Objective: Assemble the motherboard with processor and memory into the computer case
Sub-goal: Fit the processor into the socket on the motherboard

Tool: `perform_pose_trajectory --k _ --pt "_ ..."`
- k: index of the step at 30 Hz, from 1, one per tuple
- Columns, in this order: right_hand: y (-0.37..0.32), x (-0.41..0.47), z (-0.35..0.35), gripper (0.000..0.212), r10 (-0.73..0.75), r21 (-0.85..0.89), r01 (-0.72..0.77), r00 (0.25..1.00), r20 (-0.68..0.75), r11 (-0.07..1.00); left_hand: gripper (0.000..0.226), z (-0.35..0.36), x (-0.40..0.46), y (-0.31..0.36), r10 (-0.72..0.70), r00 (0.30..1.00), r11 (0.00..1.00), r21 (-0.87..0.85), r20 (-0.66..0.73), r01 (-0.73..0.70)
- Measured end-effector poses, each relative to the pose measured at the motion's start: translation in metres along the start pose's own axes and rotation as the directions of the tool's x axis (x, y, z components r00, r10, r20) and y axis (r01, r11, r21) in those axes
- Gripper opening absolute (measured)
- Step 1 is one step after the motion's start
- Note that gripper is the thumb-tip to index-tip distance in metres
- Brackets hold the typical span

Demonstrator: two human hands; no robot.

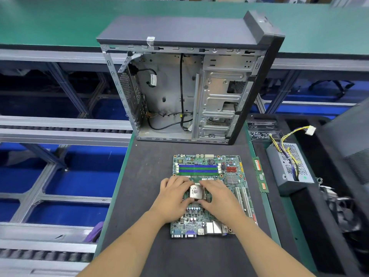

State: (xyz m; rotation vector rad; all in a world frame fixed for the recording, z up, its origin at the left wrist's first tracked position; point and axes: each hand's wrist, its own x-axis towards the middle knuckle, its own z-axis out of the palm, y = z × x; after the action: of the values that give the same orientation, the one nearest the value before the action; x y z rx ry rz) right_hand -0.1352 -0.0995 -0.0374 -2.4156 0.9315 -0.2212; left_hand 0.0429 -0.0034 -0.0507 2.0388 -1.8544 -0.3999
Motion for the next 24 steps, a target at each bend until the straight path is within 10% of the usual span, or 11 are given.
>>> perform_pose_trajectory --k 24 --pt "-0.001 0.0026 -0.0065 0.036 0.083 0.049 -0.083 0.996 0.013 0.995 0.049 0.0021 0.0017 0.006 -0.059 0.997 0.998 -0.009 -0.044 0.059"
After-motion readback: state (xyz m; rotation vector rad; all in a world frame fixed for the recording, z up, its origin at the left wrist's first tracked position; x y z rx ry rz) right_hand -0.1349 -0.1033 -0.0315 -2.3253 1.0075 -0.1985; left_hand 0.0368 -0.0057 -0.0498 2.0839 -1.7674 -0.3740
